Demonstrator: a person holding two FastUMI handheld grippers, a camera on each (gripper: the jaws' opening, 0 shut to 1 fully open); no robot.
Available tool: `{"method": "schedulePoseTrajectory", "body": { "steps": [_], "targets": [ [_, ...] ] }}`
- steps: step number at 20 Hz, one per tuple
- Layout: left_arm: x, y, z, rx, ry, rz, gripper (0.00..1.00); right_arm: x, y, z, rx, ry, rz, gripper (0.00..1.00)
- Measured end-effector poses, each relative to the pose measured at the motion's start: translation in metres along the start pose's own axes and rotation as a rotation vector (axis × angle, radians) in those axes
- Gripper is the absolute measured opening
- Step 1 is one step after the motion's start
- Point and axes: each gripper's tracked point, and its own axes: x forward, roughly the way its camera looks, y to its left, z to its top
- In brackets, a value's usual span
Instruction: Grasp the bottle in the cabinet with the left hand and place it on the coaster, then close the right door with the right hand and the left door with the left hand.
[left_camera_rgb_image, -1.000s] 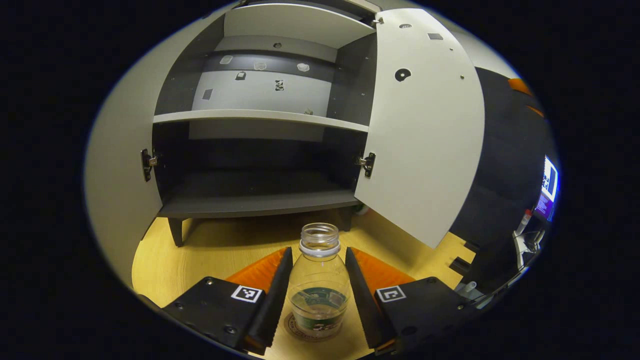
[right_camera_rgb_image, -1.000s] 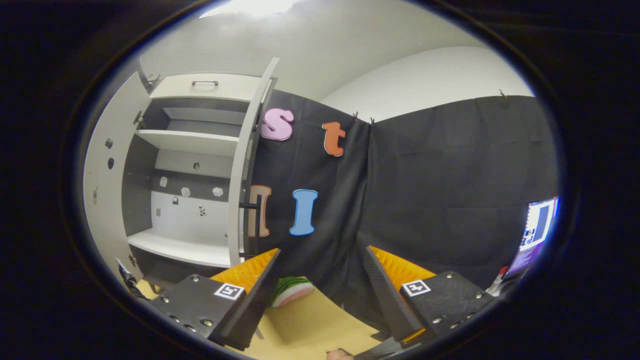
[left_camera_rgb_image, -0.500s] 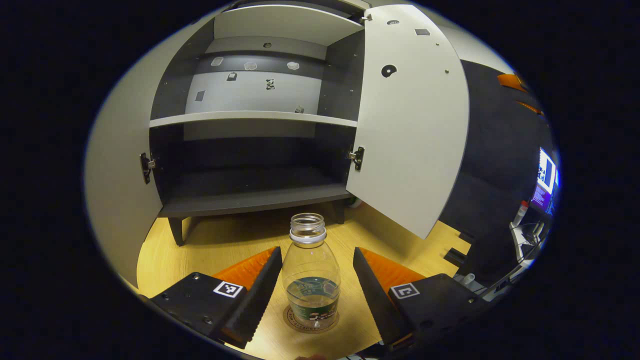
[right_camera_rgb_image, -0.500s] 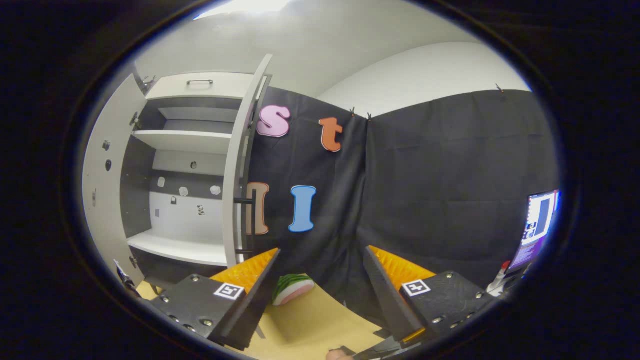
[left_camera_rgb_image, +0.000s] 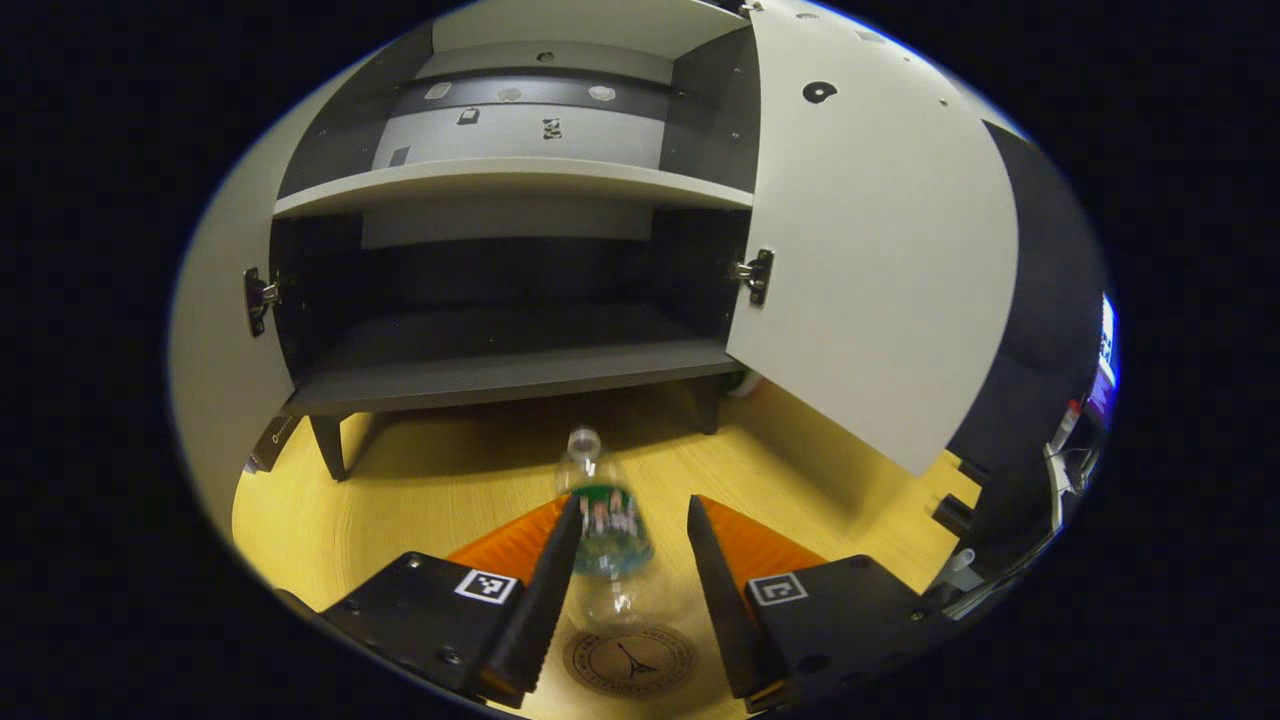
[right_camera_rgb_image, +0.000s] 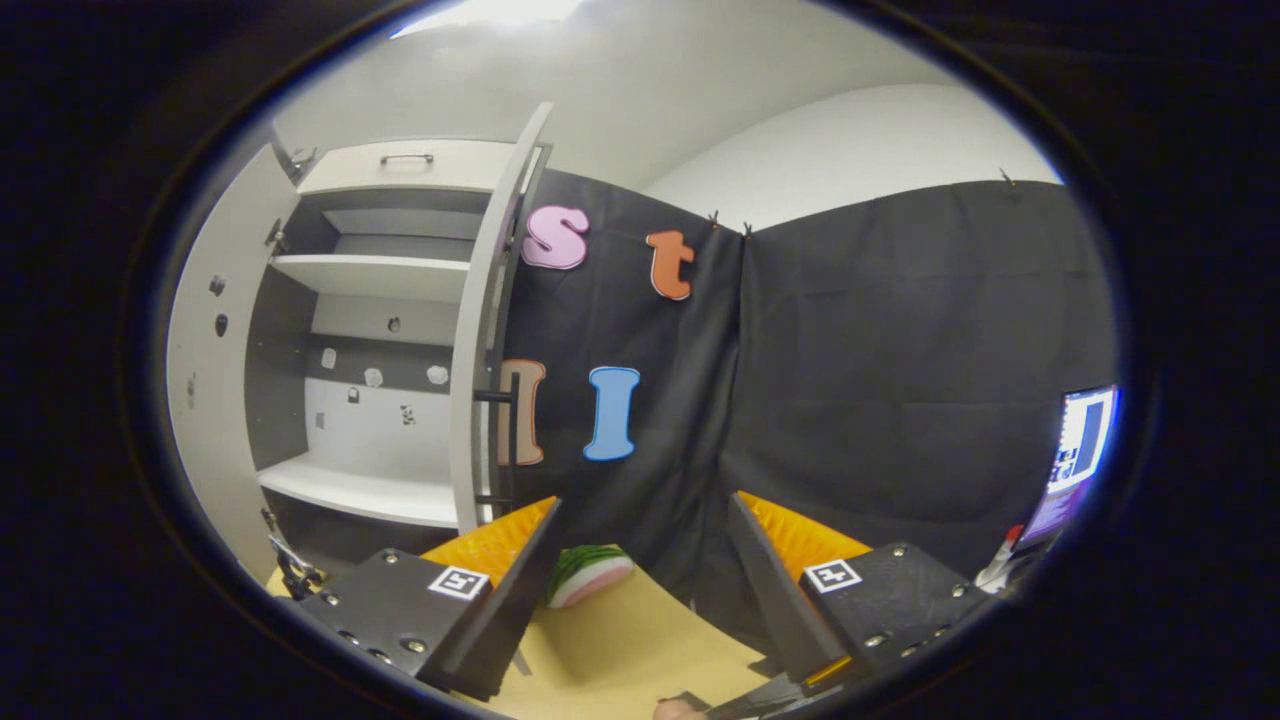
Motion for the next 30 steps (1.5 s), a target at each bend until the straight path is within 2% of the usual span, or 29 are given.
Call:
{"method": "schedulePoseTrajectory", "body": {
  "steps": [1, 3, 6, 9, 10, 11, 13, 14, 16, 17, 21, 22, 26, 30],
  "targets": [
    [0.008, 0.002, -0.006, -0.016, 0.035, 0.008, 0.67, -0.002, -0.001, -0.002, 0.001, 0.007, -0.004, 0.99],
    [0.015, 0.008, -0.006, -0.049, 0.032, 0.018, 0.61, -0.001, -0.002, -0.006, -0.008, 0.015, -0.014, 0.99],
    [0.021, 0.014, -0.015, -0.070, 0.068, 0.022, 0.61, 0.000, 0.000, -0.013, -0.036, 0.032, -0.016, 0.99],
    [0.022, 0.015, -0.011, -0.085, 0.057, 0.015, 0.61, 0.004, 0.003, -0.012, -0.049, 0.031, -0.016, 0.99],
    [0.021, 0.014, -0.009, -0.090, 0.051, 0.010, 0.61, 0.006, 0.005, -0.013, -0.047, 0.033, -0.012, 0.95],
    [0.021, 0.014, -0.007, -0.094, 0.049, 0.008, 0.61, 0.007, 0.007, -0.013, -0.047, 0.034, -0.010, 0.99],
    [0.021, 0.014, -0.005, -0.097, 0.048, 0.005, 0.61, 0.009, 0.010, -0.014, -0.047, 0.037, -0.006, 0.99],
    [0.021, 0.014, -0.003, -0.097, 0.046, 0.003, 0.61, 0.009, 0.010, -0.015, -0.048, 0.038, -0.005, 0.95],
    [0.022, 0.012, 0.003, -0.099, 0.035, -0.002, 0.61, 0.010, 0.011, -0.016, -0.050, 0.040, -0.002, 0.95],
    [0.023, 0.012, 0.007, -0.101, 0.025, -0.005, 0.61, 0.010, 0.012, -0.017, -0.050, 0.041, -0.001, 0.99],
    [0.023, 0.009, 0.015, -0.102, 0.018, -0.007, 0.61, 0.012, 0.013, -0.014, -0.044, 0.036, 0.005, 1.00],
    [0.020, 0.007, 0.019, -0.105, 0.017, -0.009, 0.61, 0.012, 0.013, -0.014, -0.044, 0.033, 0.010, 0.95],
    [-0.007, 0.000, 0.062, -0.091, -0.058, -0.012, 0.61, 0.021, 0.019, -0.006, -0.041, 0.008, 0.049, 1.00],
    [-0.051, 0.002, 0.129, -0.026, -0.151, 0.027, 0.61, 0.038, 0.035, 0.011, 0.000, -0.040, 0.118, 0.99]
  ]
}}
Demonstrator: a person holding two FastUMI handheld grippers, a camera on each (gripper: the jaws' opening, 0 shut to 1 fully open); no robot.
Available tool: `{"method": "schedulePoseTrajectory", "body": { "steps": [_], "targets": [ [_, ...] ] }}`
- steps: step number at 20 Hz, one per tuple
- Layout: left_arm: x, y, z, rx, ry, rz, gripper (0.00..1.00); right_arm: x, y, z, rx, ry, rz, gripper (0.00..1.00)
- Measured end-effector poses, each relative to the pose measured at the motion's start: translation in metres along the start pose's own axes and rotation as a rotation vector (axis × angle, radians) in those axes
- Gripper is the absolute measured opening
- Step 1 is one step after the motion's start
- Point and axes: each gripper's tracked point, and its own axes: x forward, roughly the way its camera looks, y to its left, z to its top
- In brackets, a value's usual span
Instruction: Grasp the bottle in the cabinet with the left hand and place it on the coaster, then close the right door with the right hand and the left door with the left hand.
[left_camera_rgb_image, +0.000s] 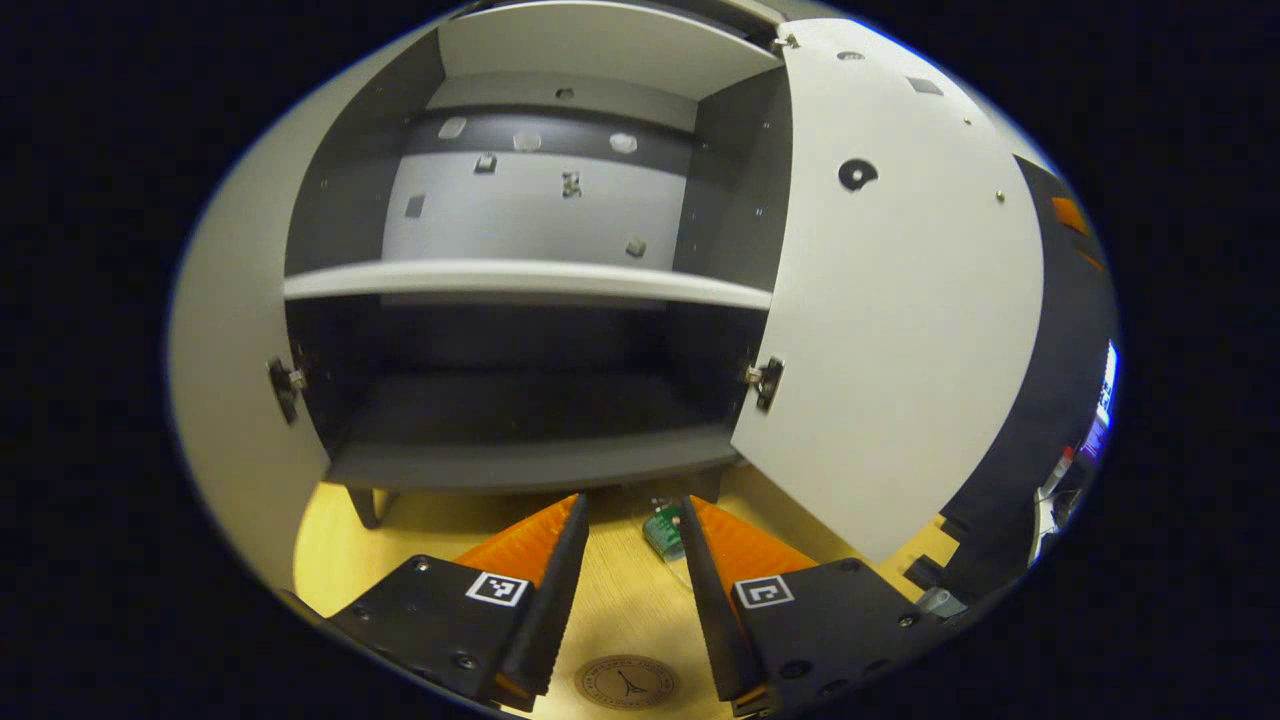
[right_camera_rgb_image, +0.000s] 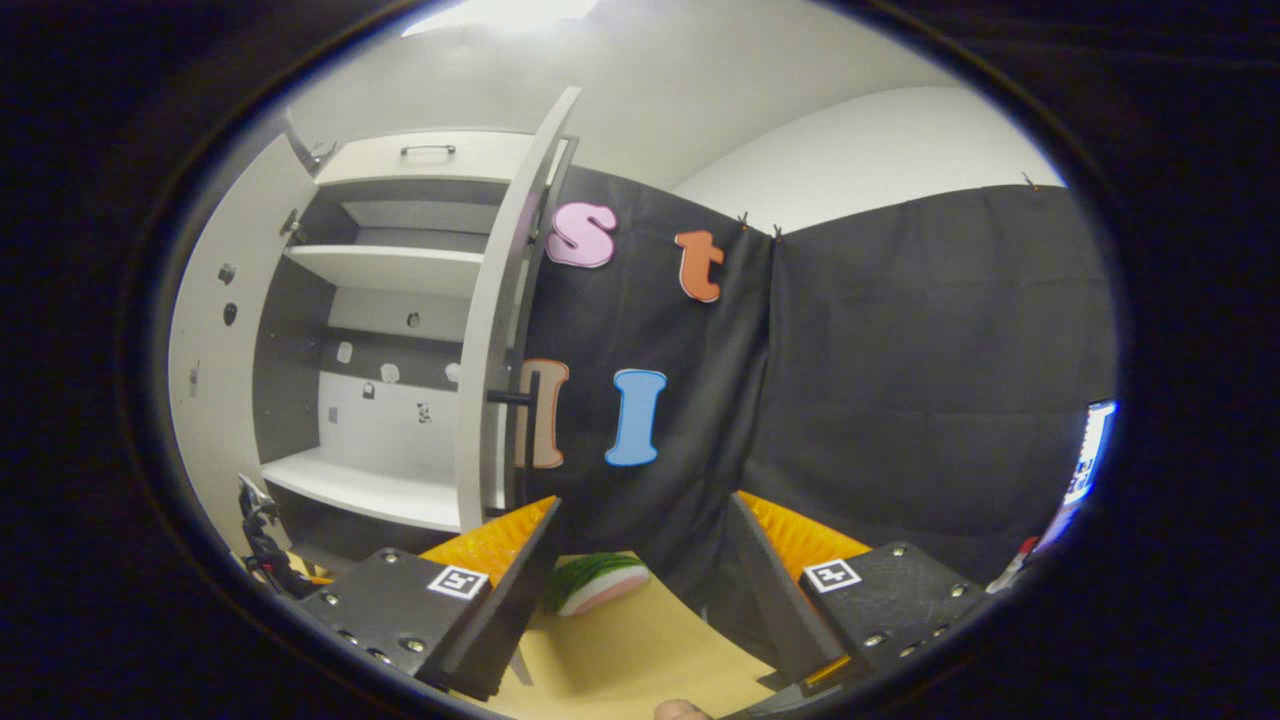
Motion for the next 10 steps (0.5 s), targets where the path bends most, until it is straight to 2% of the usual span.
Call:
{"method": "schedulePoseTrajectory", "body": {
  "steps": [4, 5, 6, 10],
  "targets": [
    [-0.041, 0.008, 0.067, -0.007, -0.073, 0.057, 0.61, 0.021, 0.019, 0.025, 0.036, -0.066, 0.090, 0.99],
    [-0.051, 0.010, 0.083, -0.016, -0.098, 0.070, 0.60, 0.026, 0.023, 0.029, 0.050, -0.075, 0.111, 0.95],
    [-0.061, 0.012, 0.095, -0.024, -0.119, 0.085, 0.61, 0.030, 0.027, 0.032, 0.062, -0.080, 0.131, 0.99],
    [-0.100, 0.022, 0.130, -0.039, -0.161, 0.150, 0.60, 0.044, 0.038, 0.041, 0.071, -0.103, 0.191, 0.99]
  ]
}}
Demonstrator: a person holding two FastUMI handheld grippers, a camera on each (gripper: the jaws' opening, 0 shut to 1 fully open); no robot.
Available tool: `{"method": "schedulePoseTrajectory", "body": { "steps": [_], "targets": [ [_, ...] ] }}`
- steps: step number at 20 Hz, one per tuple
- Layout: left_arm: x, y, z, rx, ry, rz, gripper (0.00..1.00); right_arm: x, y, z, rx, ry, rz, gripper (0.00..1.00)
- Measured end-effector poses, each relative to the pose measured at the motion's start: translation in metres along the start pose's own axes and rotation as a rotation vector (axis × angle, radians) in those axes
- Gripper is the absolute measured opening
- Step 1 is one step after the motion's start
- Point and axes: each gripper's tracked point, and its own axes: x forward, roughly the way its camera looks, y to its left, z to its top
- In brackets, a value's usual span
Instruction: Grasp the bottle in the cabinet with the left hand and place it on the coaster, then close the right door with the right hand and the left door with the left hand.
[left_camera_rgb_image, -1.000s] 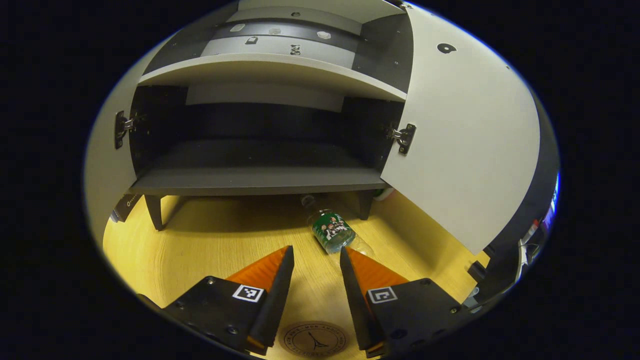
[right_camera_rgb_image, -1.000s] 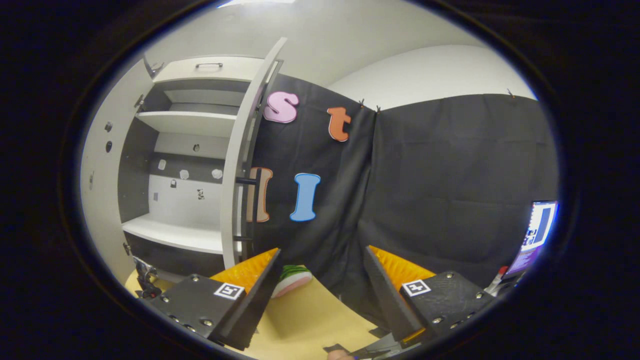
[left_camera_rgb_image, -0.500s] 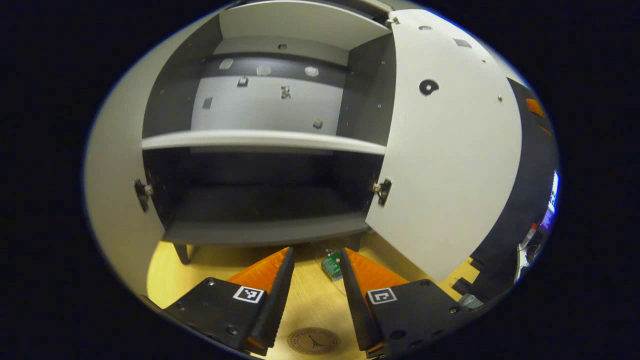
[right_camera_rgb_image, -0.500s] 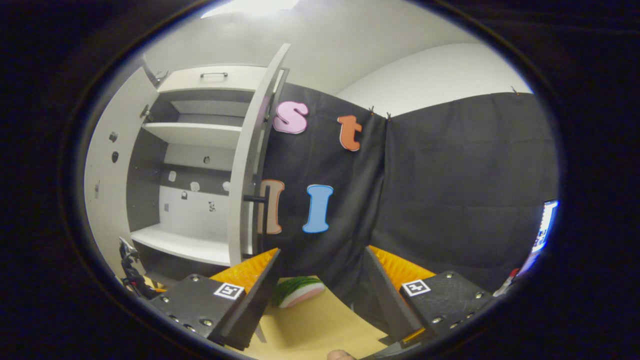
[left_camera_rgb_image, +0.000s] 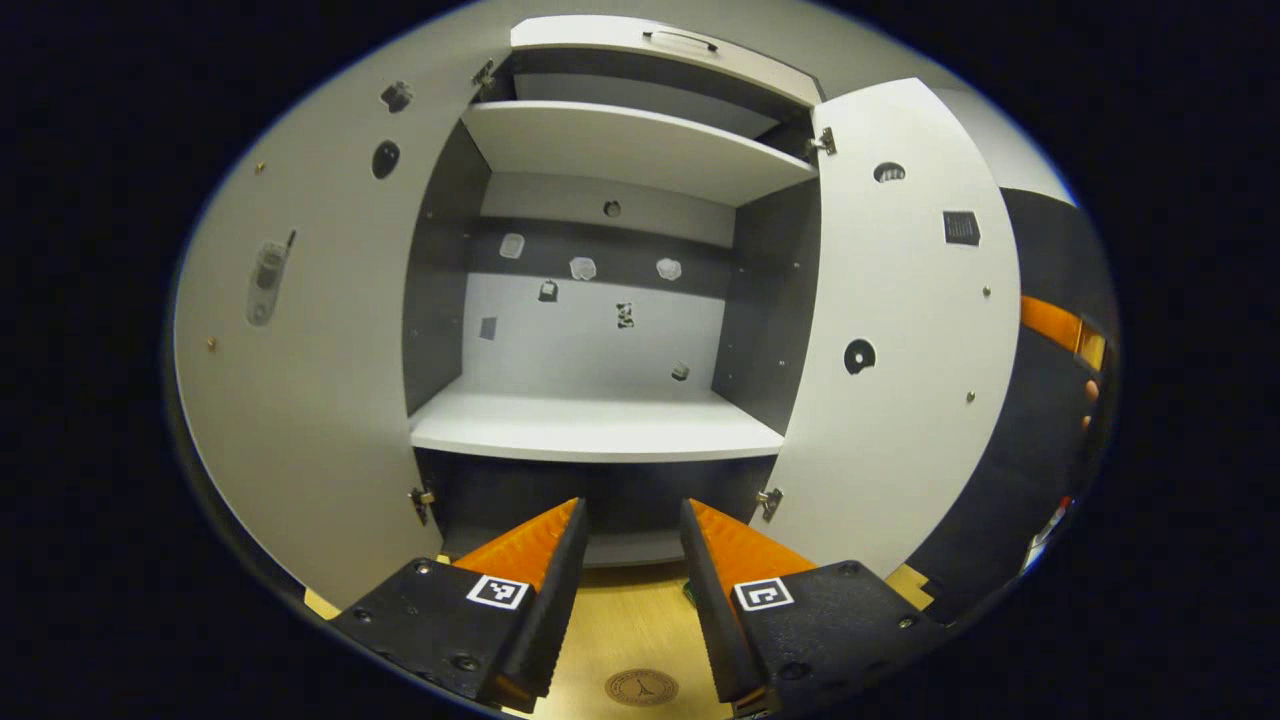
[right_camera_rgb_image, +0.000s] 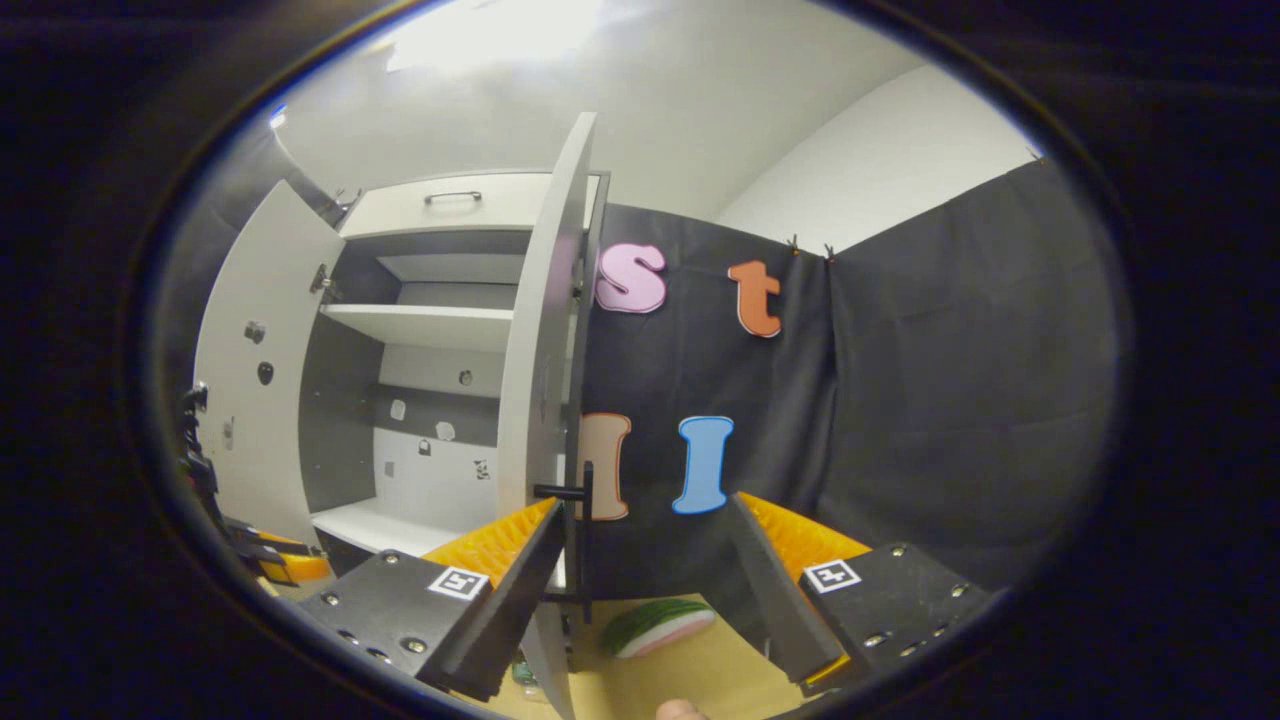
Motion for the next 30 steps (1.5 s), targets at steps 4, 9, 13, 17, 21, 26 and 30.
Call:
{"method": "schedulePoseTrajectory", "body": {
  "steps": [4, 9, 13, 17, 21, 26, 30],
  "targets": [
    [-0.028, 0.012, 0.035, -0.012, -0.060, 0.056, 0.60, 0.009, 0.009, 0.005, -0.017, -0.016, 0.067, 1.00],
    [-0.053, 0.028, 0.060, -0.014, -0.107, 0.109, 0.71, 0.011, 0.036, 0.004, 0.022, 0.008, 0.183, 0.92],
    [-0.064, 0.040, 0.071, -0.007, -0.134, 0.143, 0.67, 0.014, 0.069, 0.005, 0.020, 0.006, 0.257, 0.92],
    [-0.076, 0.051, 0.078, -0.009, -0.161, 0.180, 0.73, 0.020, 0.104, 0.004, 0.040, 0.018, 0.327, 0.97],
    [-0.096, 0.071, 0.090, -0.003, -0.197, 0.227, 0.74, 0.031, 0.131, 0.004, 0.025, 0.011, 0.367, 0.97],
    [-0.115, 0.096, 0.096, 0.006, -0.222, 0.298, 0.73, 0.050, 0.166, -0.005, 0.038, 0.044, 0.407, 0.97],
    [-0.126, 0.111, 0.095, 0.002, -0.225, 0.344, 0.73, 0.068, 0.194, -0.008, 0.038, 0.052, 0.422, 0.99]
  ]
}}
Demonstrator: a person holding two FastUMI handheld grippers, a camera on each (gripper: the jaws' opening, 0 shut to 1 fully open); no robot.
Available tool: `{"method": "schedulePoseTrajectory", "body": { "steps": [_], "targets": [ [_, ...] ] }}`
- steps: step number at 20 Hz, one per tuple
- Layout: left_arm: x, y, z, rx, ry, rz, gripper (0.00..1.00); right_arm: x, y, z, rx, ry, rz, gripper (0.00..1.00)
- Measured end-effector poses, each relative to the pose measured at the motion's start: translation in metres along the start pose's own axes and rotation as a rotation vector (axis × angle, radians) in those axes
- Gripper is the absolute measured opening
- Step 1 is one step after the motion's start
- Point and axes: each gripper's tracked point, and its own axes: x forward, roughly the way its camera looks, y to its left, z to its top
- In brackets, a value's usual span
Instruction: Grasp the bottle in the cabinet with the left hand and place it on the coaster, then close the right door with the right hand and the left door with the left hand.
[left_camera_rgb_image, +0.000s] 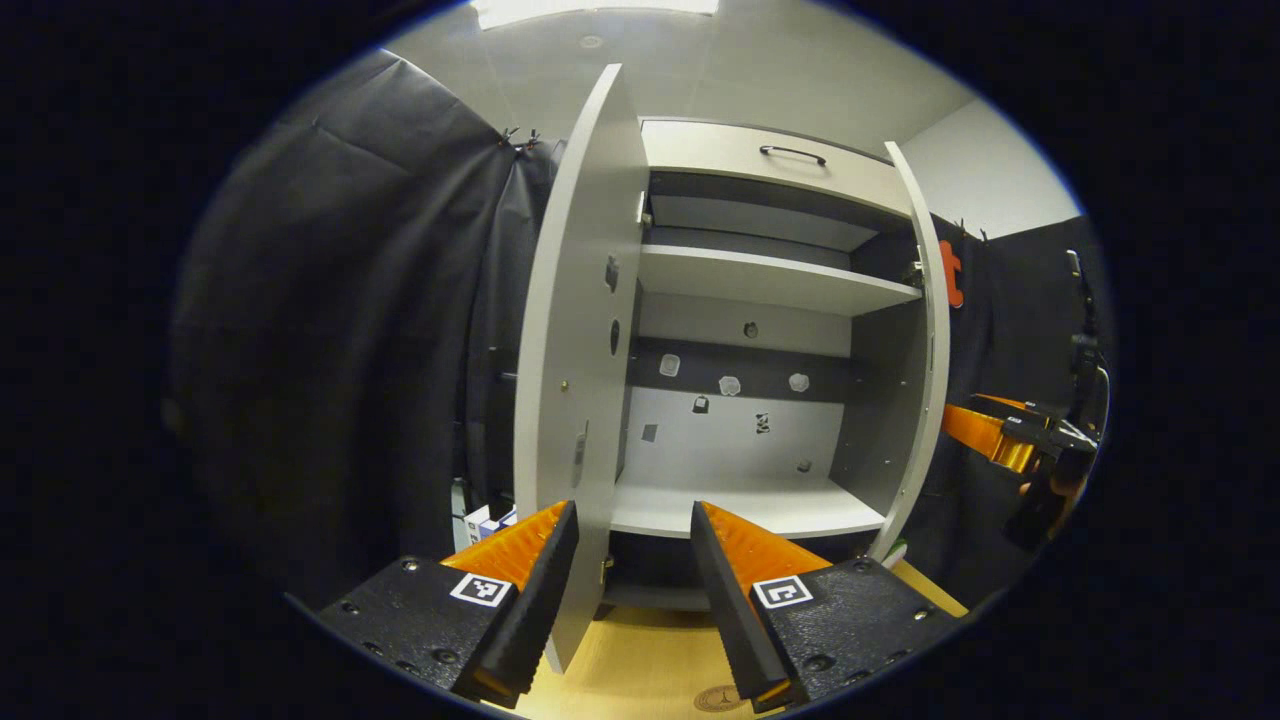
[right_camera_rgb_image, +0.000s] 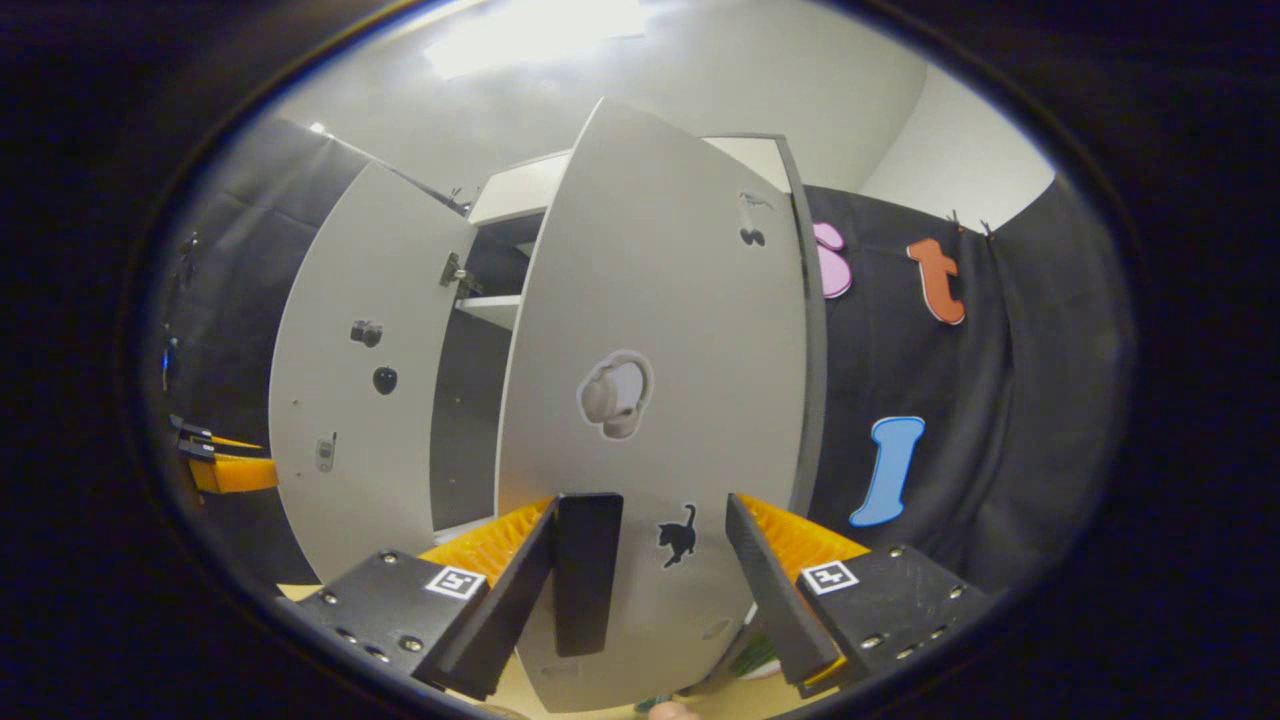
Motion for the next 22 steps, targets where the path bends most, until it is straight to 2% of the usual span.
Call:
{"method": "schedulePoseTrajectory", "body": {
  "steps": [12, 19, 22],
  "targets": [
    [-0.010, 0.072, 0.017, -0.010, -0.049, 0.143, 0.73, 0.048, 0.035, -0.012, 0.071, 0.027, 0.002, 0.99],
    [0.008, 0.108, 0.036, 0.015, -0.096, 0.171, 0.73, 0.070, 0.041, -0.018, 0.115, 0.035, -0.037, 0.99],
    [0.018, 0.111, 0.047, 0.004, -0.124, 0.149, 0.73, 0.079, 0.044, -0.021, 0.134, 0.038, -0.052, 0.99]
  ]
}}
